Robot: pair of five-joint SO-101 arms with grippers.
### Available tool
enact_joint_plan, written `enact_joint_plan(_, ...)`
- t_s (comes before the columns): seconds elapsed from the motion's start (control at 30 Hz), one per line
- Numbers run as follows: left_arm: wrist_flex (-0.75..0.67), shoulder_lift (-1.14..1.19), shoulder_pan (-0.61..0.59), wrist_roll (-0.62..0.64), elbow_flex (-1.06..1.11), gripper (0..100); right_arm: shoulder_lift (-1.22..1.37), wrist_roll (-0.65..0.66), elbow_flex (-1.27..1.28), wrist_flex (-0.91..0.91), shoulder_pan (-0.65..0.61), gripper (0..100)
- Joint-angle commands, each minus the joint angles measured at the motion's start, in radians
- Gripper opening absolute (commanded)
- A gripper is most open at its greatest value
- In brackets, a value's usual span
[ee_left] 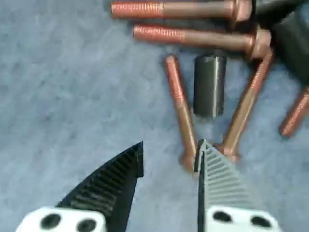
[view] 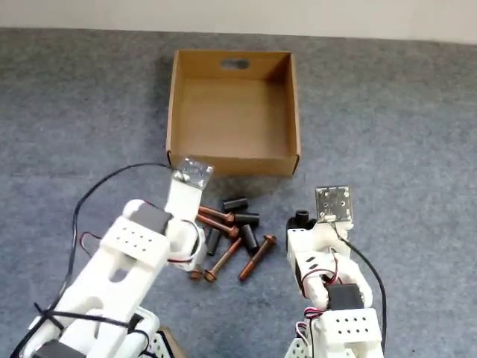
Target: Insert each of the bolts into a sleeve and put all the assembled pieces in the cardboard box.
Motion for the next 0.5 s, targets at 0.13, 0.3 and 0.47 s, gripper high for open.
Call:
enact_joint_plan(0.13,-0.184,0.010,0.021,0.018,0.142,19,-0.016,-0.006,0.044,-0.013,0.010,0.6)
enact_joint_plan(0.3,-0.158,0.010,0.013,0.009,0.165,19,-0.016,-0.006,0.044,-0.013,0.010,0.6)
enact_joint_plan(0.47,-0.118,0.010,0.010,-0.157,0.171,8,-0.016,-0.006,0.044,-0.013,0.010,0.6)
